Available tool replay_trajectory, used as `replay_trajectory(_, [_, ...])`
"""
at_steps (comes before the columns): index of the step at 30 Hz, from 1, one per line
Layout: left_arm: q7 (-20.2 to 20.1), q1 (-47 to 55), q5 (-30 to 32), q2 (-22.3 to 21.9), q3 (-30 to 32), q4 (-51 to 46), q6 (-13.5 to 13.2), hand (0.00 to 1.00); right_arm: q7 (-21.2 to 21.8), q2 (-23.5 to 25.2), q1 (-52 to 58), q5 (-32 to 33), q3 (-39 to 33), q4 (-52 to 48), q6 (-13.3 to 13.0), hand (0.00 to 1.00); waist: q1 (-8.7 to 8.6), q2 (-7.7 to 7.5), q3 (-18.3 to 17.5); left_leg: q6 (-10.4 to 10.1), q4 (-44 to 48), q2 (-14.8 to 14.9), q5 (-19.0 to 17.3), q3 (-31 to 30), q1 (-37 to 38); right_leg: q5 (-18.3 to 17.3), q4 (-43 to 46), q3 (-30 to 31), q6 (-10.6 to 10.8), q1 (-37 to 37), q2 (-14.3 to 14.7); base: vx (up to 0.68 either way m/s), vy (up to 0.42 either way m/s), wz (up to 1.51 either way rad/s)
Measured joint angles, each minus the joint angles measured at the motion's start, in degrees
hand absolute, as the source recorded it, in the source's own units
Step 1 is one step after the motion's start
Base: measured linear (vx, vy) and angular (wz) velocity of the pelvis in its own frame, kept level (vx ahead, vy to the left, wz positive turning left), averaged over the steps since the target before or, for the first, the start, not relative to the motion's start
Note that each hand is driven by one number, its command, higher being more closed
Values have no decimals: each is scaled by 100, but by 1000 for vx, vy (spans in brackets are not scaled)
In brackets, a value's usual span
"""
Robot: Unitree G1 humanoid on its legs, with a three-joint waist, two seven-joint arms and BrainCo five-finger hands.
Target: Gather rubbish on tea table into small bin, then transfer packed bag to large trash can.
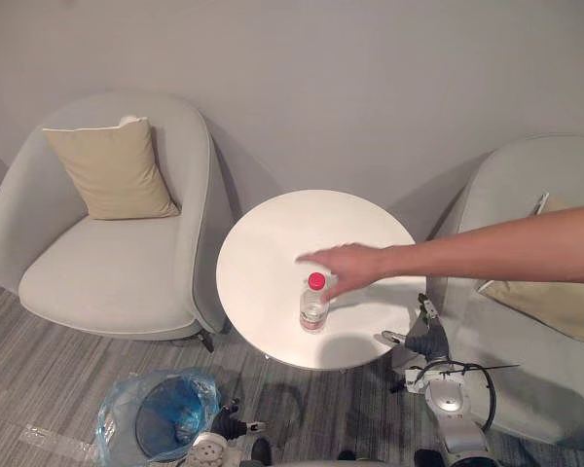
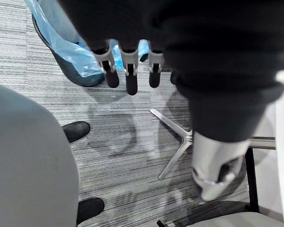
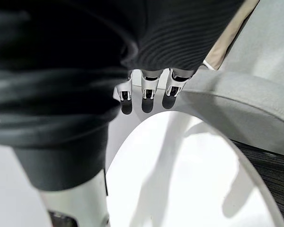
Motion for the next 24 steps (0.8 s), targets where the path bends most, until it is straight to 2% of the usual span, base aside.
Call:
replay_trajectory(5, [-2, 16, 0, 2, 0, -13, -1, 0, 17, -1, 44, 5, -5, 3, 0, 0, -10, 0, 0, -4, -5, -4, 5, -44, -6, -3, -7, -19, 3, -21, -5, -54, 0, 3])
replay_trajectory(11, [-16, 14, 2, 5, -11, -20, -10, 0, 235, -84, -43, 5, 17, 145, -5, 0, -9, -5, -4, -4, -4, -12, 6, -64, -91, -2, -29, -38, 1, -47, -4, 19, 0, 1])
replay_trajectory(16, [-17, 14, 4, 7, -26, -19, -68, 0, 374, -324, -261, -11, 505, 397, -6, 0, -7, -5, -3, -4, -4, -19, 6, -88, -109, -2, -53, -62, 1, -39, -3, -2, -3, 2])
replay_trajectory(24, [-5, 13, 1, 8, -79, -25, -112, 0, 447, -407, -679, -96, 1093, 890, -4, 0, 21, 31, 34, 0, -9, -47, 71, -307, -231, -7, -53, -274, -5, -55, -22, -41, -6, 14])
